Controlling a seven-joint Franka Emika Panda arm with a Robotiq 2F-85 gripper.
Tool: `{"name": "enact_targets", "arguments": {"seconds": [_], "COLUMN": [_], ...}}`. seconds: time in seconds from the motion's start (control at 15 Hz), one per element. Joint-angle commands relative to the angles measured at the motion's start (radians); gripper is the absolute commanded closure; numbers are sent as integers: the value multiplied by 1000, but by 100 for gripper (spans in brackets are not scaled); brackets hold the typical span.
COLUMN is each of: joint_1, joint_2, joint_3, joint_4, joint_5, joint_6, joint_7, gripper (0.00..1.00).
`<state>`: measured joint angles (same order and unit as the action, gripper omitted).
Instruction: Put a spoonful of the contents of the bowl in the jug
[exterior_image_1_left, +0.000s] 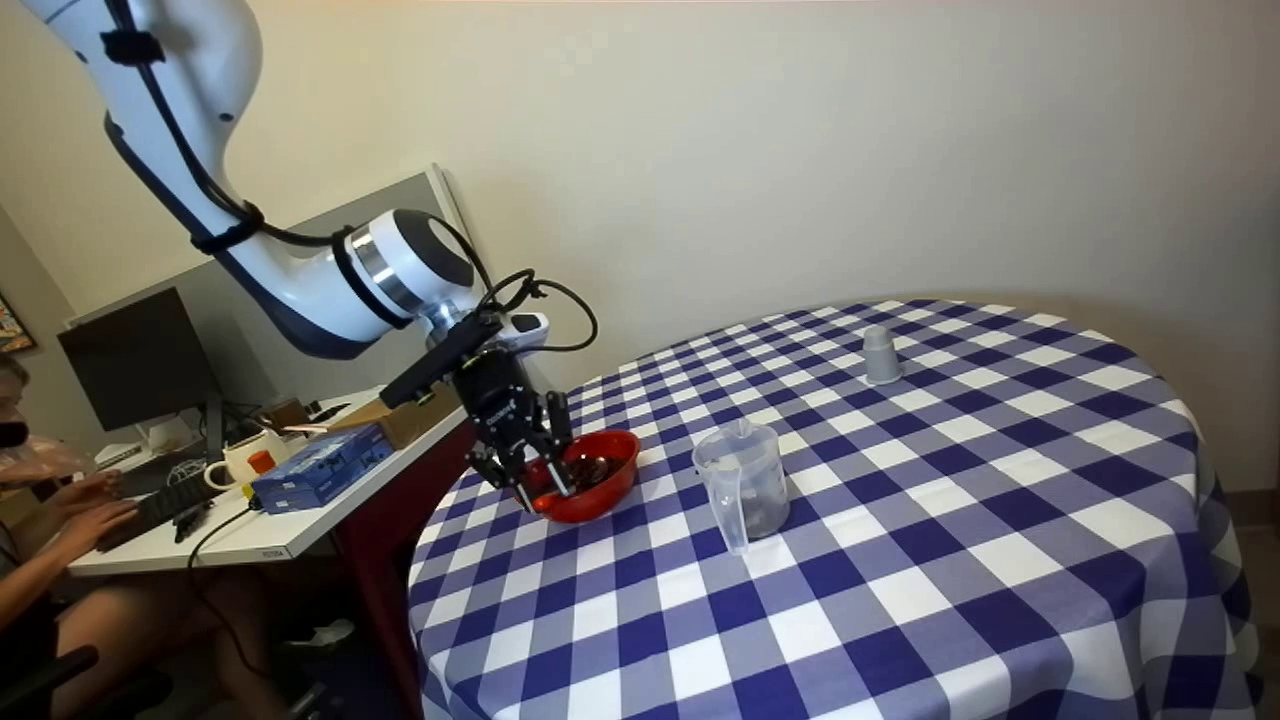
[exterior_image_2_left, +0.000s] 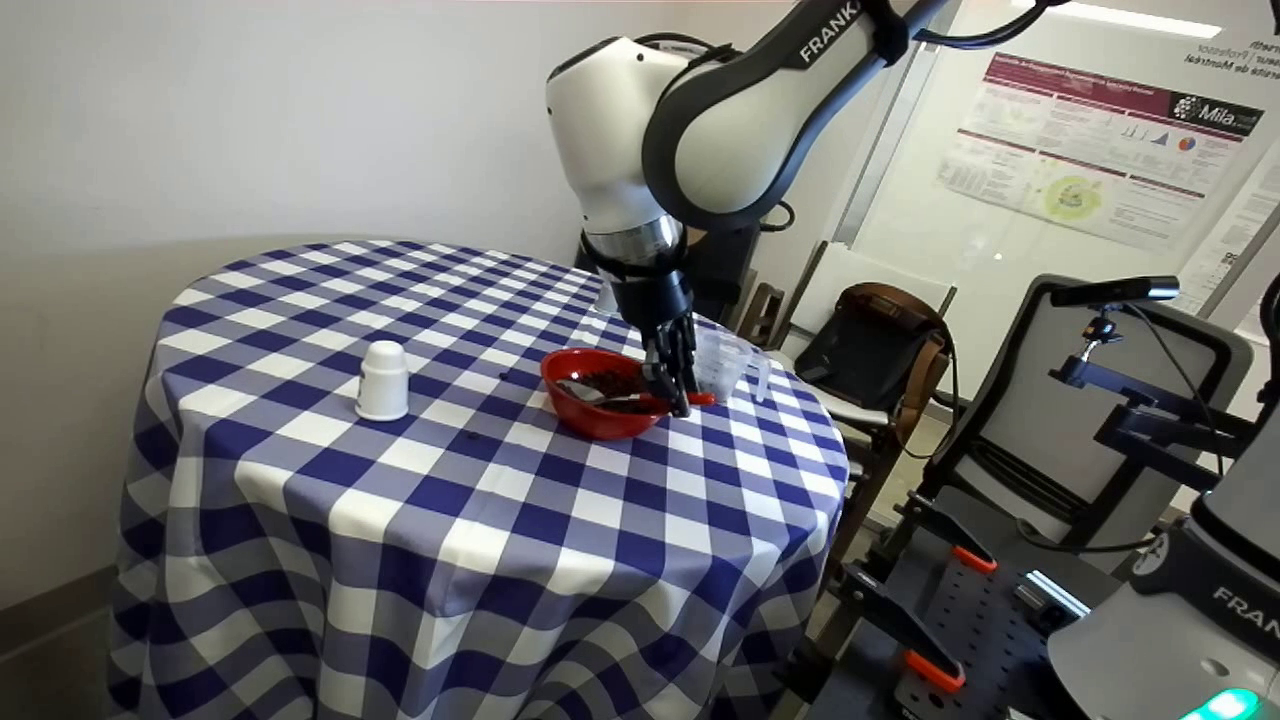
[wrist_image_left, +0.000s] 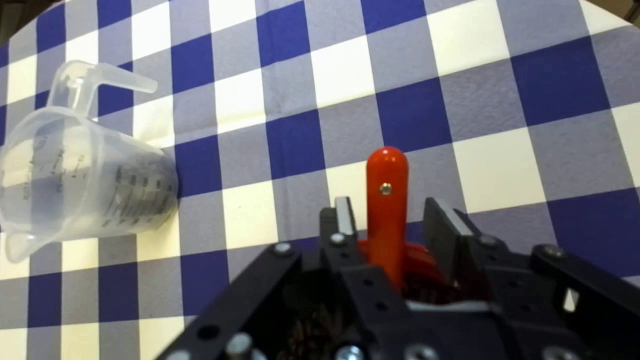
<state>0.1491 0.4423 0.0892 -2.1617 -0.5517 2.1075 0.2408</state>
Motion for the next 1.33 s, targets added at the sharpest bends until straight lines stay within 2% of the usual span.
{"name": "enact_targets", "arguments": {"seconds": [0.0,0.2,0.27,0.53,0.8,1.07,1.13,1.27], "joint_1": [5,-4,-7,-47,-115,-174,-170,-183], "joint_2": [-47,-132,-166,-336,-497,-602,-535,-554], "joint_3": [-10,-24,-32,-75,-109,-147,-118,-122], "joint_4": [-15,-66,-86,-178,-260,-296,-244,-248], "joint_5": [66,98,99,121,172,415,321,332], "joint_6": [14,50,68,131,213,216,183,181], "joint_7": [-34,8,29,88,75,-76,-6,-24], "gripper": [25,4,1,0,0,0,0,0]}}
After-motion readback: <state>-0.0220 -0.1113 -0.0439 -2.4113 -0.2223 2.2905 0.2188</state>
